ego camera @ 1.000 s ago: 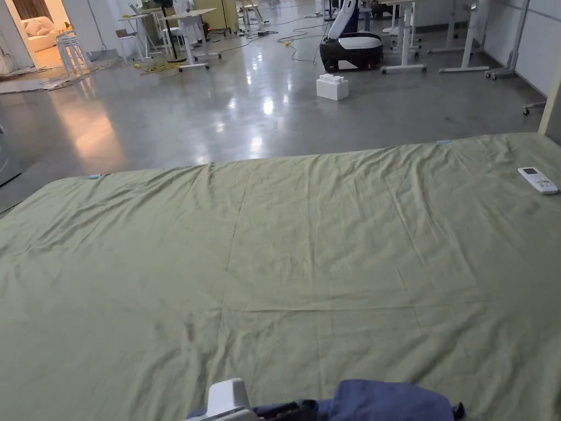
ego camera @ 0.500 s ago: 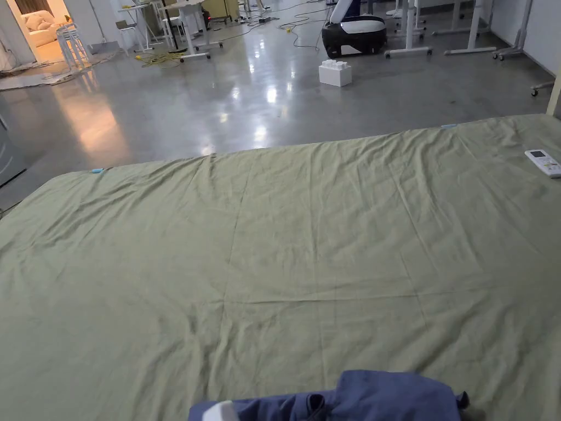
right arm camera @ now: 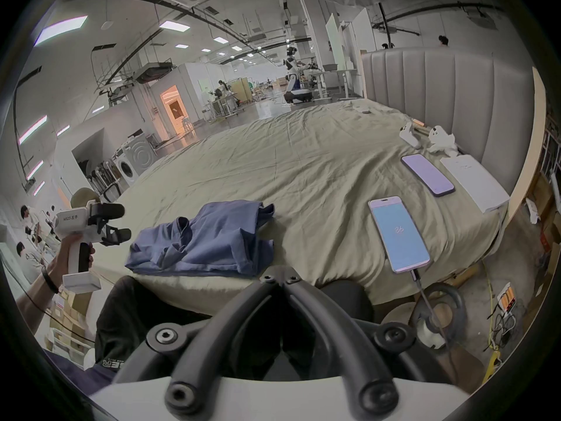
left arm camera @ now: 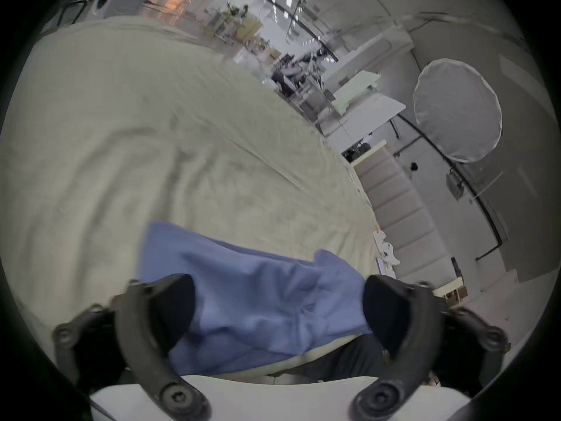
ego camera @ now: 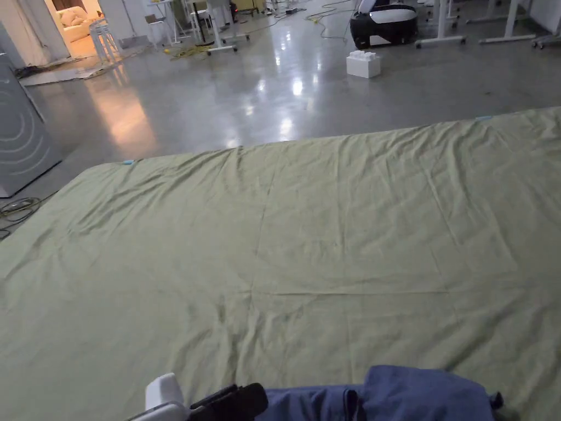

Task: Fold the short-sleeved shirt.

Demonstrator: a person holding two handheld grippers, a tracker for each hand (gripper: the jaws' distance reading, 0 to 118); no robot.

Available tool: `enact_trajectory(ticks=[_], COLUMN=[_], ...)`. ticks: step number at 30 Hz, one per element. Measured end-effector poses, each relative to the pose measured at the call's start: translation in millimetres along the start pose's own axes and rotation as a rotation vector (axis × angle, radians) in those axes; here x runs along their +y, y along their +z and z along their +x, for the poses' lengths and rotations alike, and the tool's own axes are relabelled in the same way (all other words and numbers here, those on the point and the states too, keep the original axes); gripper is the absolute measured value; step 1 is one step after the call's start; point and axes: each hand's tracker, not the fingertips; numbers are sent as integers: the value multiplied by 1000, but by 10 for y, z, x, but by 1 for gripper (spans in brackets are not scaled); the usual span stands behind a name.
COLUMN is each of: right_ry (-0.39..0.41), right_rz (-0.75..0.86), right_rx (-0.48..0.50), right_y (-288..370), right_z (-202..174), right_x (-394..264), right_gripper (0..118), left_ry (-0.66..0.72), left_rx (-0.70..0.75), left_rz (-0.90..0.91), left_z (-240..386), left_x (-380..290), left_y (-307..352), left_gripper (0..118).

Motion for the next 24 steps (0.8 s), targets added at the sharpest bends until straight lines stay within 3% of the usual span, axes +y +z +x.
enact_trajectory(ticks=[5,7,9,10,11,12,13,18,24], right_ry=[29,33,30,32,35,39,41,58,61], right_rz=[-20,-10,2,5,7,8,9,21,41], right_rx=[-33,-32,-20,-18,-20,-24,-23,-22,15], right_y=[35,87,122,125,125,124,123,132,69], right_z=[-40,-56,-67,-74,-84,-91,-92,-121,-165], right_x=[-51,-50,-38,-32,-20,-11,-6,34,126], right_gripper=[0,0,0,0,0,0,0,0,0], left_ry=[201,250,218,201,234,290,268,246,222], left_rx=[2,10,-9,-24,-48,-62,-40,-36,-54], left_rz=[-40,-85,-126,-123,-122,-135,-131,-128,-12], left_z=[-617,-731,-701,-657,-645,-617,-596,-526,-556], left_x=[1,-80,-176,-194,-155,-134,-133,-88,160], left_y=[-62,-196,-357,-386,-424,-465,-512,-446,151], left_gripper=[114,108,89,72,40,18,13,11,10])
